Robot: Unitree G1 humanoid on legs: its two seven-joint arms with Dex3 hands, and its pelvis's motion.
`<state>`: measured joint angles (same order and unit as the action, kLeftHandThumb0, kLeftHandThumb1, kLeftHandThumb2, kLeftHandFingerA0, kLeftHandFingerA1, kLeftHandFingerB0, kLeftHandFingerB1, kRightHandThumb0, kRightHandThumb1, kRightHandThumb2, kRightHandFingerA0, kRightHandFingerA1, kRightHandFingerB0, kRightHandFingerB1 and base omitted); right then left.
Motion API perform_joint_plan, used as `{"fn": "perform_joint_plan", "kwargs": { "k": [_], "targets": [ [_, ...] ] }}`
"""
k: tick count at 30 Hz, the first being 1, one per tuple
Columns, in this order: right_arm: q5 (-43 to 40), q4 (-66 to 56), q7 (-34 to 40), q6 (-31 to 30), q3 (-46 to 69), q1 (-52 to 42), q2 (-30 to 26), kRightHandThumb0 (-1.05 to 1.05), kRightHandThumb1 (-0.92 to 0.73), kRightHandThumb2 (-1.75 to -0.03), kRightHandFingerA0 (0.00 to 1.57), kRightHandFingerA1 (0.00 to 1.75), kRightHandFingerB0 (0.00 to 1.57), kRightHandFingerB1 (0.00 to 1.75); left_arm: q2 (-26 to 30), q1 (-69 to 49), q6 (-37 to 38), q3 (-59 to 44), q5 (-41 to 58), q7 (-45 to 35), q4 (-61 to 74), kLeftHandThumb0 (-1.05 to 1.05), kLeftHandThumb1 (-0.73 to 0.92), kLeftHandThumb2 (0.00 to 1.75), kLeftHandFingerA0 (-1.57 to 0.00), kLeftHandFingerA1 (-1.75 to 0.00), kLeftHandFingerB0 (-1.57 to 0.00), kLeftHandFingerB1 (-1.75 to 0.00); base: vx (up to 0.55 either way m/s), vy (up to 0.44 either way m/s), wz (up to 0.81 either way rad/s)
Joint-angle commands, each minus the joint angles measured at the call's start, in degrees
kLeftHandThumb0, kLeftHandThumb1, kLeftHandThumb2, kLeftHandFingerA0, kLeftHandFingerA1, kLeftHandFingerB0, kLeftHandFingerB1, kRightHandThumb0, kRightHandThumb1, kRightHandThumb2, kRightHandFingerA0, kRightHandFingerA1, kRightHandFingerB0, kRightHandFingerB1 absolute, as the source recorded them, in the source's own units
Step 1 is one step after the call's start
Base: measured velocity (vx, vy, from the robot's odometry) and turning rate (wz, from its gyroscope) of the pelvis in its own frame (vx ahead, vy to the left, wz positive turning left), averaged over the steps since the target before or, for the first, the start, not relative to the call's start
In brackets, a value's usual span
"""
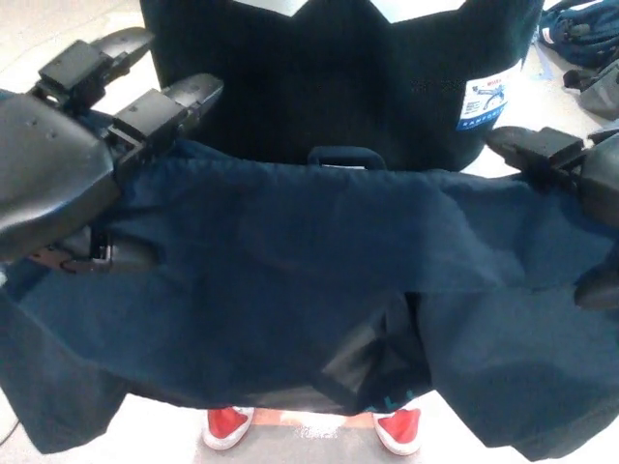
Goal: A person hands a coat to the robot and the robot grabs it with both hands and holds it while the person wears the coat.
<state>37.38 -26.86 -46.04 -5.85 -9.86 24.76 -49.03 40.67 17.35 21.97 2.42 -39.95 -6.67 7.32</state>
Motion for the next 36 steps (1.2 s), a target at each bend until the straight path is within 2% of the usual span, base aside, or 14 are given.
{"fn": "perform_joint_plan", "kwargs": {
  "k": [1, 2, 4, 5, 6, 8, 10, 12, 14, 18, 20, 26, 30, 36],
  "targets": [
    [0.44, 7.95, -4.48, -5.13, 0.58, -0.88, -1.81, -0.83, -0.57, -0.89, 0.73, 0.59, 0.03, 0.14, 0.53, 2.06, -11.71, 2.52, -6.94, -5.95, -8.68, -0.76, 0.5, 0.84, -0.66, -0.65, 0.0, -0.09, 0.0, 0.0, 0.0],
    [1.9, 8.96, -0.57, -4.11, 0.85, -1.42, -0.72, -0.73, -0.59, -0.9, 0.76, 0.61, 0.03, 0.23, 0.24, 2.54, -11.24, 2.61, -6.52, -4.89, -9.67, -0.68, 0.6, 0.59, -1.0, -0.78, 0.0, -0.18, 0.0, 0.0, 0.0],
    [4.22, 11.27, 6.96, -0.45, 0.96, -2.38, 0.31, -0.66, -0.58, -0.84, 0.86, 0.63, 0.06, 0.36, -0.18, 3.4, -11.73, 3.24, -7.41, -3.72, -11.07, -0.69, 0.53, 0.85, -1.02, -0.83, 0.0, -0.12, 0.0, 0.0, 0.0],
    [5.19, 12.17, 10.01, 0.96, 0.87, -2.68, 0.57, -0.35, -0.56, -0.99, 0.92, 0.94, 0.08, 0.44, -0.21, 3.7, -11.67, 3.52, -8.02, -3.05, -11.68, -0.55, 0.71, 0.63, -1.09, -0.71, 0.0, -0.17, 0.0, 0.0, 0.0],
    [7.07, 13.87, 15.19, 3.13, 0.54, -3.0, 0.95, -0.34, -0.75, -0.62, 0.9, 1.26, 0.3, 0.32, -0.24, 4.26, -11.44, 4.07, -8.99, -1.64, -12.85, -0.54, 0.63, 0.86, -1.02, -0.87, -0.03, -0.2, 0.0, 0.0, 0.0],
    [10.44, 18.72, 23.89, 6.62, -1.09, -2.0, 1.48, -0.12, -0.69, -0.61, 0.82, 1.6, 0.35, 0.35, -0.47, 5.56, -10.53, 4.71, -9.21, 0.74, -15.57, -0.2, 0.58, 0.99, -0.99, -1.15, -0.01, -0.43, 0.0, 0.0, 0.0],
    [11.61, 22.25, 28.63, 9.21, -2.08, -0.79, 1.43, -0.14, -0.68, -0.62, 0.76, 1.55, 0.41, 0.39, -0.38, 6.14, -9.77, 4.85, -8.96, 2.03, -17.02, -0.16, 0.75, 0.62, -0.87, -1.49, -0.2, -0.29, 0.0, 0.0, 0.0],
    [12.52, 24.43, 30.88, 10.28, -2.86, 0.51, 1.17, -0.12, -0.67, -0.6, 0.73, 1.42, 0.47, 0.39, 0.12, 6.82, -9.19, 5.18, -9.21, 2.89, -18.23, -0.16, 0.76, 0.62, -0.84, -1.5, -0.26, -0.3, 0.0, 0.0, 0.0],
    [12.86, 28.89, 35.3, 12.01, -3.5, 3.02, 1.63, -0.19, -0.65, -0.6, 0.75, 1.55, 0.79, 0.69, 1.45, 8.47, -8.46, 6.68, -12.19, 4.89, -19.77, -0.24, 0.61, 0.59, -0.79, -1.34, -0.84, -0.5, 0.0, 0.0, 0.0],
    [12.23, 31.83, 40.24, 14.32, -3.16, 4.45, 2.21, -0.26, -0.59, -0.61, 0.83, 1.57, 0.69, 0.83, 1.8, 9.82, -8.73, 7.95, -15.12, 9.51, -21.03, -0.21, 0.58, 0.57, -0.73, -1.32, -0.8, -0.99, 0.0, 0.0, 0.0],
    [12.09, 33.01, 43.73, 15.89, -3.01, 4.47, 2.49, -0.17, -0.63, -0.54, 0.71, 1.63, 0.61, 0.96, 1.89, 9.82, -10.39, 8.73, -17.77, 11.71, -20.52, -0.26, 0.55, 0.57, -0.79, -1.15, -0.88, -0.55, 0.0, 0.0, 0.0],
    [11.7, 34.33, 46.81, 16.78, -3.2, 4.4, 3.19, -0.15, -0.69, -0.54, 0.71, 1.66, 0.55, 1.12, 1.78, 9.22, -12.27, 9.98, -21.84, 18.14, -20.55, -0.27, 0.56, 0.58, -0.81, -1.31, -0.87, -0.52, 0.0, 0.0, 0.0],
    [11.29, 34.93, 47.94, 17.16, -2.81, 4.6, 3.38, -0.2, -0.6, -0.61, 0.82, 1.54, 0.72, 0.71, 1.27, 8.43, -14.39, 10.48, -24.96, 22.58, -19.88, -0.29, 0.58, 0.6, -0.79, -1.46, -0.86, -0.54, 0.0, 0.0, 0.0],
    [12.62, 37.16, 54.35, 18.76, -2.52, 4.9, 4.28, -0.16, -0.56, -0.6, 0.86, 1.57, 0.74, 0.75, -0.82, 7.2, -14.76, 9.34, -24.08, 30.31, -21.3, -0.28, 0.59, 0.6, -0.82, -1.56, -0.86, -0.55, 0.0, 0.0, 0.0]
  ]
}}
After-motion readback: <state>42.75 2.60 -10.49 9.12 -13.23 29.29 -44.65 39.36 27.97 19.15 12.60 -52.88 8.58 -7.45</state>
